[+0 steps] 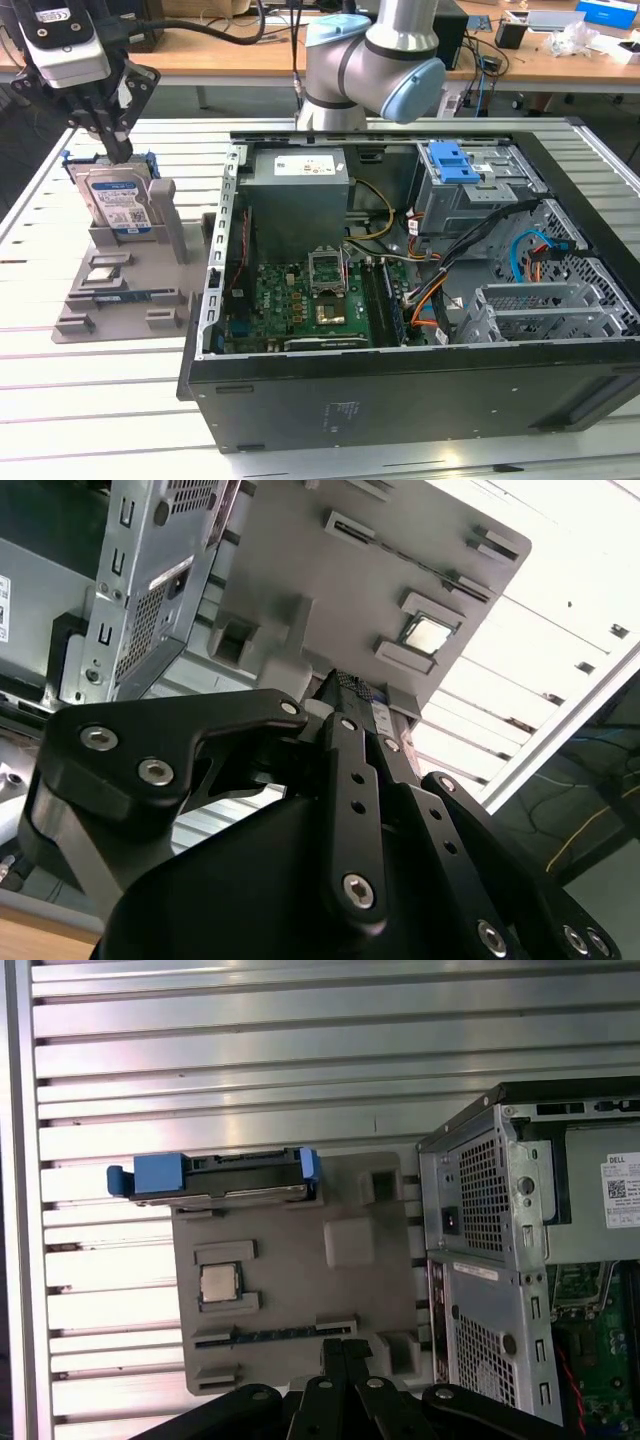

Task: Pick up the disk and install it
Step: 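Reach for the disk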

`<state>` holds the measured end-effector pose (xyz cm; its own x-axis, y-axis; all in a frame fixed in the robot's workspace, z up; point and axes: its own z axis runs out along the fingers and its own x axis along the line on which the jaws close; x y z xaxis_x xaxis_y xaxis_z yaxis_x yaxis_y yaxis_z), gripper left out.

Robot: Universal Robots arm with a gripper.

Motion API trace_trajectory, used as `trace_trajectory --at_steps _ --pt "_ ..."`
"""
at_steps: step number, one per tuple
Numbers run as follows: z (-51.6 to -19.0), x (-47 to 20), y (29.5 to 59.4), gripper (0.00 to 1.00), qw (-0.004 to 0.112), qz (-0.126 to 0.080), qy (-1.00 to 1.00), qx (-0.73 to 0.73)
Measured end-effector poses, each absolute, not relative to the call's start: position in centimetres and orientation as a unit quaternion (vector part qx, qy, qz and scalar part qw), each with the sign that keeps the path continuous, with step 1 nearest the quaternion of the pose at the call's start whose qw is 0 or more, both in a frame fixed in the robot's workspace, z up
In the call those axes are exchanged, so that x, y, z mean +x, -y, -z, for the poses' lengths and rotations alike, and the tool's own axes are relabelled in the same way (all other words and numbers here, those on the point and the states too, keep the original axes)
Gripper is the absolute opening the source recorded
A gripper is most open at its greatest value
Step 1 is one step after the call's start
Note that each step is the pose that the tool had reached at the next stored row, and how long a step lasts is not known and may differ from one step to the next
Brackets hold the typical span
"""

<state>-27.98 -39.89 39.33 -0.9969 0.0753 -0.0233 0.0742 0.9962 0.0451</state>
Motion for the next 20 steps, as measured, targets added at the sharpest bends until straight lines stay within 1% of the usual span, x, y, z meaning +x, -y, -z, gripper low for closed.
trace_trajectory --at_steps 20 --pt "-39.3 -30.1 39.9 0.11 0.012 -0.022 -0.999 0.037"
